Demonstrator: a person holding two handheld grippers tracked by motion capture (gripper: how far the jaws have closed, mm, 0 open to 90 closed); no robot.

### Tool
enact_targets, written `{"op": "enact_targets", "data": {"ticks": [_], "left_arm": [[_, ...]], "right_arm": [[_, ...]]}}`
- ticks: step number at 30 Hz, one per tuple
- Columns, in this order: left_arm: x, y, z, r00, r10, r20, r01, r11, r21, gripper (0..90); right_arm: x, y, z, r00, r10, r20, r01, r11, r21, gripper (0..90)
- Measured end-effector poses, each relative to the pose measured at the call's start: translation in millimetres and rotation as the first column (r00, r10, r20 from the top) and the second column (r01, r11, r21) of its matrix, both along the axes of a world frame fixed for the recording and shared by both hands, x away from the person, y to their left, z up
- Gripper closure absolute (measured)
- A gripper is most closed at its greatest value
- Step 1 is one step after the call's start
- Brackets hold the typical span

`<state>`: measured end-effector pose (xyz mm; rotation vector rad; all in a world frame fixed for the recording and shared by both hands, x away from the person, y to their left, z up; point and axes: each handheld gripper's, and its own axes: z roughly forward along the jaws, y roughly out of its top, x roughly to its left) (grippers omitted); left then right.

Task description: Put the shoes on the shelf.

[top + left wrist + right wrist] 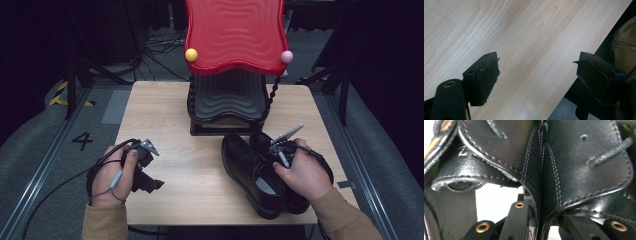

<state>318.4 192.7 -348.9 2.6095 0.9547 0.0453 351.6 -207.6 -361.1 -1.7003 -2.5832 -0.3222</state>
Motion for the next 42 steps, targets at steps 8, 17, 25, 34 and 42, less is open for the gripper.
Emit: {"op": "enact_targets", "data": {"ticks": [8, 17, 25, 34, 42], "left_arm": [[-0.4, 3.6, 0.7, 1.0, 0.007, 0.001, -0.007, 1.0, -0.006, 18.6], [-1.3, 4.4, 1.5, 0.9999, 0.013, 0.002, -0.013, 0.9999, -0.008, 18.6], [-0.7, 5.3, 1.2, 1.0, 0.008, 0.005, -0.008, 0.9999, -0.009, 18.6], [-1.2, 7.7, 1.8, 0.9998, 0.018, 0.008, -0.018, 0.9998, -0.011, 18.6], [-2.2, 8.8, 2.6, 0.9996, 0.024, 0.014, -0.024, 0.9996, -0.015, 18.6]], "right_arm": [[-1.4, -2.7, 32.5, 0.9999, 0.014, 0.01, -0.014, 1.0, -0.021, 82.7], [-0.9, -8.1, 73.8, 0.9993, 0.027, 0.025, -0.027, 1.0, 0.003, 82.5], [2.3, -12.5, 104.7, 0.9987, 0.027, 0.043, -0.027, 1.0, 0.011, 82.5], [7.7, -14.9, 135.3, 0.9985, 0.035, 0.043, -0.035, 0.999, 0.007, 82.5], [7.9, -15.1, 161.6, 0.9979, 0.038, 0.052, -0.039, 0.999, 0.007, 82.5]]}}
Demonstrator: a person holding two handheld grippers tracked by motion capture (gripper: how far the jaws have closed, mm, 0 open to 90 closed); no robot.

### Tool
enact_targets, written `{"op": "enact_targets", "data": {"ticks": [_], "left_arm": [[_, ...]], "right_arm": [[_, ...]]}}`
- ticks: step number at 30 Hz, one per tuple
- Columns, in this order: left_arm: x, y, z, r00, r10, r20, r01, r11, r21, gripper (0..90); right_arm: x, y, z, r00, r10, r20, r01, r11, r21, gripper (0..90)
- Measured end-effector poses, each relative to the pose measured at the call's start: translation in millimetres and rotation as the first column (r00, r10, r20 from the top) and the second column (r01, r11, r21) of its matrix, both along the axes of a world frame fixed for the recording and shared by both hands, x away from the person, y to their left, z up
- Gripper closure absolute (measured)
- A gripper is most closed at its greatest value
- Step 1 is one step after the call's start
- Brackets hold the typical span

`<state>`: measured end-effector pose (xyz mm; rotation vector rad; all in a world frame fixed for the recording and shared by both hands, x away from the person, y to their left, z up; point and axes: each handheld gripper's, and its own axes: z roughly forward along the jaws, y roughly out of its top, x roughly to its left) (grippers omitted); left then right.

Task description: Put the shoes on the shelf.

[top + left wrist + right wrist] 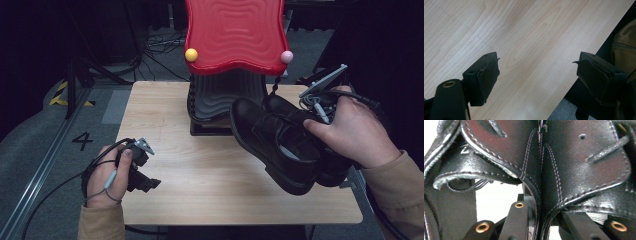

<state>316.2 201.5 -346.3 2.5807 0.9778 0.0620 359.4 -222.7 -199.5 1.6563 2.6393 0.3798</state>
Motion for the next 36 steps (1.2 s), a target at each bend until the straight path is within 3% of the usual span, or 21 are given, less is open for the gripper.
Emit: {"op": "enact_targets", "data": {"ticks": [7, 12, 18, 32, 36], "left_arm": [[-2.1, 2.5, 0.2, 1.0, 0.007, -0.001, -0.007, 1.0, -0.001, 18.5], [-5.1, 5.1, 1.2, 0.9999, 0.011, 0.005, -0.011, 0.9999, 0.0, 18.6], [-5.9, 6.5, 1.4, 0.9999, 0.014, 0.003, -0.014, 0.9999, 0.0, 18.6], [-2.9, 7.1, 1.5, 1.0, 0.006, 0.007, -0.006, 1.0, -0.006, 18.6], [-2.3, 8.3, 1.1, 0.9999, 0.011, 0.007, -0.011, 0.9999, -0.01, 18.5]], "right_arm": [[-0.1, 2.4, 19.5, 0.9999, 0.015, 0.002, -0.014, 1.0, -0.009, 82.5], [1.9, 2.4, 34.3, 0.9998, 0.022, 0.0, -0.022, 1.0, 0.013, 82.4], [1.3, 4.2, 52.6, 0.9993, 0.035, 0.011, -0.035, 0.999, -0.002, 82.5], [-1.3, 6.8, 94.9, 0.9987, 0.049, 0.017, -0.049, 0.998, 0.03, 82.4], [3.2, 11.4, 106.2, 0.9983, 0.042, 0.04, -0.043, 0.999, 0.029, 82.4]]}}
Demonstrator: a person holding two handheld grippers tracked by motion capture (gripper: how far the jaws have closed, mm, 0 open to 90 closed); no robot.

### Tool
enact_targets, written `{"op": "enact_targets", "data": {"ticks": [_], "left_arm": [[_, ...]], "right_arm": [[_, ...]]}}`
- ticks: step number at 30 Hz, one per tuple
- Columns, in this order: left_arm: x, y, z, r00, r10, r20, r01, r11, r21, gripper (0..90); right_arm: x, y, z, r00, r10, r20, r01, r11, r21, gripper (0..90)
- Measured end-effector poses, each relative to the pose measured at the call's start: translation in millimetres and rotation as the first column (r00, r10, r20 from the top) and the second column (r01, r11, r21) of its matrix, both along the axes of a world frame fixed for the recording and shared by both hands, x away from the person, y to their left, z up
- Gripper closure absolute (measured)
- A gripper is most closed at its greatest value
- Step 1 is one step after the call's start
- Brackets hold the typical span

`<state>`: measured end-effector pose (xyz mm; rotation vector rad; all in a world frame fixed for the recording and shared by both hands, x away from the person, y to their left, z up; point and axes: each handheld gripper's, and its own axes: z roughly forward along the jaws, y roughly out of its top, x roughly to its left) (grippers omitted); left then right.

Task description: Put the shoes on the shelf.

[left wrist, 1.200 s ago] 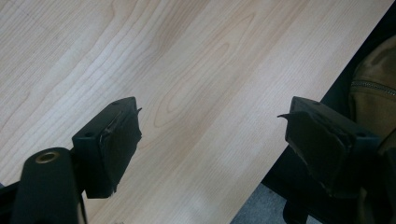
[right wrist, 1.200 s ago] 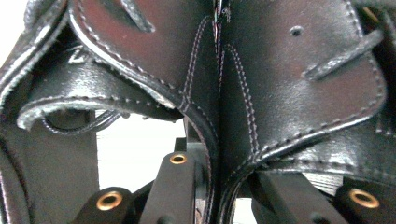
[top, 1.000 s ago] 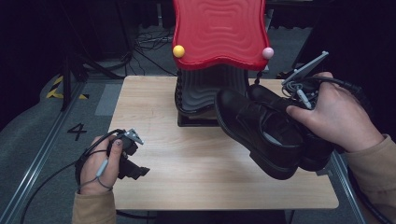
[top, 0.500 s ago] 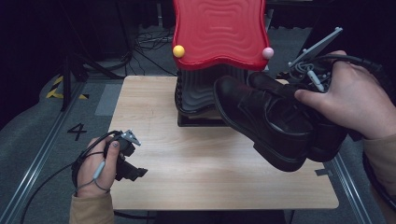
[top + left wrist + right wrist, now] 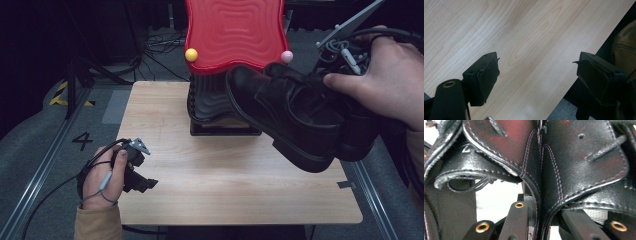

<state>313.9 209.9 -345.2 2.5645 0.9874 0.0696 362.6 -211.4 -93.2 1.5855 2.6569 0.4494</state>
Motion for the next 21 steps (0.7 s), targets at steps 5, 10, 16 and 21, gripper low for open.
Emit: {"op": "enact_targets", "data": {"ticks": [5, 10, 16, 21], "left_arm": [[2.2, 1.6, 1.1, 1.0, 0.008, 0.001, -0.008, 1.0, -0.001, 18.5], [5.9, -0.1, 0.3, 1.0, -0.004, -0.003, 0.004, 1.0, -0.001, 18.4], [10.1, 0.9, 0.2, 0.9999, -0.01, -0.001, 0.01, 0.9999, -0.01, 18.1], [12.6, -0.8, -3.3, 0.9999, -0.012, -0.01, 0.012, 0.9999, -0.005, 18.2]], "right_arm": [[12.7, 8.3, 12.5, 0.9996, -0.02, 0.02, 0.019, 1.0, 0.011, 82.4], [29.5, 17.9, 22.7, 0.9987, -0.04, 0.03, 0.039, 0.999, 0.025, 82.4], [54.9, 33.6, 34.4, 0.9961, -0.077, 0.043, 0.075, 0.997, 0.026, 82.4], [78.1, 47.9, 47.4, 0.993, -0.101, 0.062, 0.099, 0.995, 0.024, 82.4]]}}
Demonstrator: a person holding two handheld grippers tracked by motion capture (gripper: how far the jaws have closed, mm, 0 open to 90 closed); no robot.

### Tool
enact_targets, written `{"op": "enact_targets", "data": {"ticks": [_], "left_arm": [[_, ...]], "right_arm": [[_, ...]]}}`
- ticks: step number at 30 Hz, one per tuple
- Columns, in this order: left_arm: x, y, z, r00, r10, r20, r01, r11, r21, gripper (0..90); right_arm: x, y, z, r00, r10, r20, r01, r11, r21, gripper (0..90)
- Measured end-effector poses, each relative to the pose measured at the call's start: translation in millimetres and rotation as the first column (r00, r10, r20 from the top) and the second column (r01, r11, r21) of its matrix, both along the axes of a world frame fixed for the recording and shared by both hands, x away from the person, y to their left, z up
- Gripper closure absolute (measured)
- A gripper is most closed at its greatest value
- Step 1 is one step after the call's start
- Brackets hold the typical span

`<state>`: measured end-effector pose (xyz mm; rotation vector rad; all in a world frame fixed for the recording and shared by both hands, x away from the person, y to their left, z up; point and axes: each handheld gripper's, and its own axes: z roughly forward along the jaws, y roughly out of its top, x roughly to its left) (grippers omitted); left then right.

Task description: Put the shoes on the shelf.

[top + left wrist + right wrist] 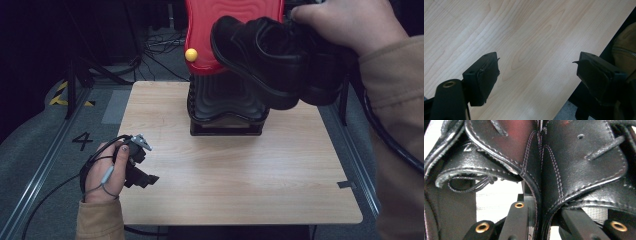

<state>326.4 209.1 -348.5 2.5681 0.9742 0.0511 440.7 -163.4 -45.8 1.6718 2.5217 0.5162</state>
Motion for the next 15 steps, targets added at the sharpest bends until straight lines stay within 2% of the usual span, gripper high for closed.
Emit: {"op": "enact_targets", "data": {"ticks": [4, 6, 10, 12, 15], "left_arm": [[0.5, 1.7, 0.0, 1.0, -0.005, 0.004, 0.005, 1.0, -0.009, 18.2], [0.9, 2.5, -0.6, 1.0, -0.006, 0.001, 0.006, 0.9999, -0.015, 18.2], [-1.2, 5.7, 0.1, 0.999, -0.044, -0.005, 0.044, 0.9961, -0.077, 19.5], [-2.4, 7.8, 1.3, 0.9996, -0.03, 0.002, 0.03, 0.9974, -0.066, 16.0], [-0.9, 11.5, -1.9, 1.0, -0.002, -0.001, 0.002, 0.9991, -0.042, 18.0]], "right_arm": [[25.4, 7.2, 5.4, 0.9999, -0.007, 0.011, 0.007, 0.999, 0.041, 82.3], [30.0, 8.5, 6.3, 0.9999, -0.009, 0.014, 0.008, 0.999, 0.048, 82.3], [45.7, 12.9, 9.1, 0.9996, -0.02, 0.018, 0.019, 0.998, 0.067, 82.3], [53.7, 15.7, 9.9, 0.9994, -0.031, 0.014, 0.03, 0.997, 0.068, 82.3], [63.9, 21.4, 10.9, 0.9986, -0.047, 0.024, 0.045, 0.998, 0.044, 82.2]]}}
